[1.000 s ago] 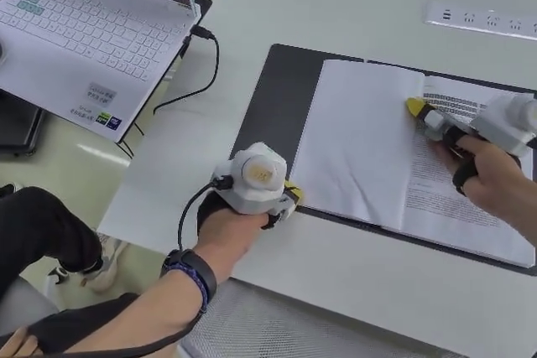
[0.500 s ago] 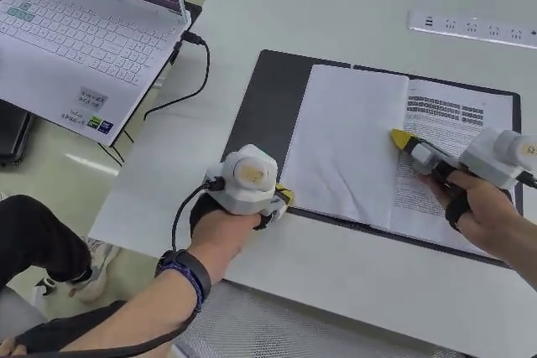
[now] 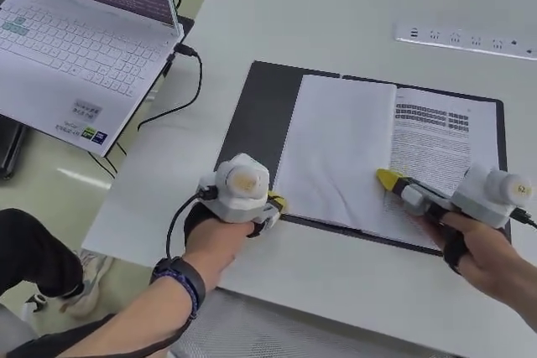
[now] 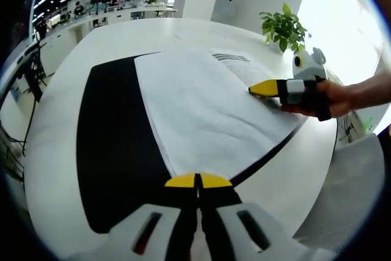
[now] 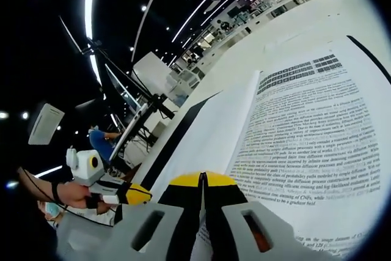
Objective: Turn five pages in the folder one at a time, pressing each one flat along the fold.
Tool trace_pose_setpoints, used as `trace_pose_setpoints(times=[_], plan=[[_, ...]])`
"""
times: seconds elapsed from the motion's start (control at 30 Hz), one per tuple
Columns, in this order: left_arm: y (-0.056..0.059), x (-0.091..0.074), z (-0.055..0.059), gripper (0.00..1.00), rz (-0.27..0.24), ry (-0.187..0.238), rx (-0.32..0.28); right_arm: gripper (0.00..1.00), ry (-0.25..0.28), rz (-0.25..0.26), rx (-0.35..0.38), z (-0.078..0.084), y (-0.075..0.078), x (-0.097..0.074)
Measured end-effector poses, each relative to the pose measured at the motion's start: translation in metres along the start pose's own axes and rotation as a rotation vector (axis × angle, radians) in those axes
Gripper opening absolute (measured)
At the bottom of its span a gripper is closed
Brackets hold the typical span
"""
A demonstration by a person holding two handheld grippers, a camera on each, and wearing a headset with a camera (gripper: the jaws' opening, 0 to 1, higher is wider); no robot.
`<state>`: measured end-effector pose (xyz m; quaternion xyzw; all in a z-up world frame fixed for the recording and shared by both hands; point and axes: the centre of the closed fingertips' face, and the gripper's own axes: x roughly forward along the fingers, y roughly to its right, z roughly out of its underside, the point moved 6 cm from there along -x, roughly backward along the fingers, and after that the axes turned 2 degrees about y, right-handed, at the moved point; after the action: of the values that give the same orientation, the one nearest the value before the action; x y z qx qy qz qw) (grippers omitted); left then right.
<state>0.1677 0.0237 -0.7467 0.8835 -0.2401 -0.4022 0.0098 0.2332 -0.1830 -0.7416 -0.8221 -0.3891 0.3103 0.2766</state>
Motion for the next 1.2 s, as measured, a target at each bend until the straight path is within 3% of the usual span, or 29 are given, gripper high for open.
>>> trace_pose_setpoints(times=[0.23, 0.4, 0.67, 0.93, 1.2], plan=[[0.000, 0.000, 0.000, 0.00, -0.002, 0.006, -0.001, 0.00, -0.040, -0.025, -0.008, 0.018, -0.011, -0.013], [0.000, 0.000, 0.000, 0.00, 0.000, 0.008, 0.002, 0.00, -0.037, -0.028, 0.012, 0.027, -0.015, -0.020], [0.000, -0.001, 0.001, 0.00, 0.004, 0.010, 0.006, 0.00, -0.059, -0.043, 0.022, 0.042, -0.013, -0.029], [0.000, -0.001, 0.001, 0.00, -0.002, 0.017, -0.003, 0.00, -0.087, -0.053, 0.013, 0.053, -0.013, -0.036], [0.000, 0.000, 0.001, 0.00, 0.000, 0.014, -0.009, 0.00, -0.097, -0.041, 0.018, 0.054, -0.014, -0.037]])
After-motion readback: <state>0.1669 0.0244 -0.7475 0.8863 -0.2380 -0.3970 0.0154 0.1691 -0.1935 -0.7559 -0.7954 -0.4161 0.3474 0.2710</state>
